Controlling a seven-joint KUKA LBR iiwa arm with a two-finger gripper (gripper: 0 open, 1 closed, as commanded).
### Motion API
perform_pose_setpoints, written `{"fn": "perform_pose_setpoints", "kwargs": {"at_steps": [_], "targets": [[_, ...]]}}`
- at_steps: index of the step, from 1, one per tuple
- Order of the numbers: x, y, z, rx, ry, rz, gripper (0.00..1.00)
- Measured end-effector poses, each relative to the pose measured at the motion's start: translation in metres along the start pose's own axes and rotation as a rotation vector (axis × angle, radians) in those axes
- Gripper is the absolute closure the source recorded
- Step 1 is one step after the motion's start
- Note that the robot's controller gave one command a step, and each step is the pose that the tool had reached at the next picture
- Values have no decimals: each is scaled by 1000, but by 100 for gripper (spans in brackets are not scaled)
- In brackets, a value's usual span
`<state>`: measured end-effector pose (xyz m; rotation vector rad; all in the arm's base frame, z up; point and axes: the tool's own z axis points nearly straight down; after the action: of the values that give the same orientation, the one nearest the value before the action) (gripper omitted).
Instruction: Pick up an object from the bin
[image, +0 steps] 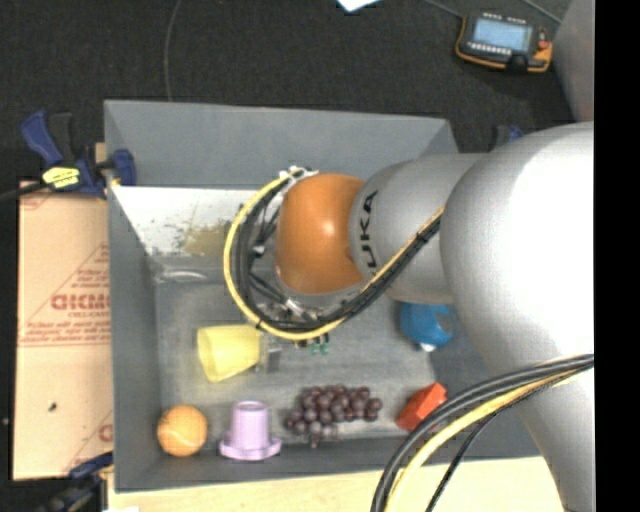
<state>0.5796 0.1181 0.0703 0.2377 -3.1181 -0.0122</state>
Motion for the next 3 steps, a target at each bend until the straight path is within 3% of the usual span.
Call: {"fn": "perform_pose_setpoints", "kwargs": {"at_steps": [2,3], "targets": [[0,0,0,0,0,0,100],[-28,21,-36,0,-5,-145,100]]}}
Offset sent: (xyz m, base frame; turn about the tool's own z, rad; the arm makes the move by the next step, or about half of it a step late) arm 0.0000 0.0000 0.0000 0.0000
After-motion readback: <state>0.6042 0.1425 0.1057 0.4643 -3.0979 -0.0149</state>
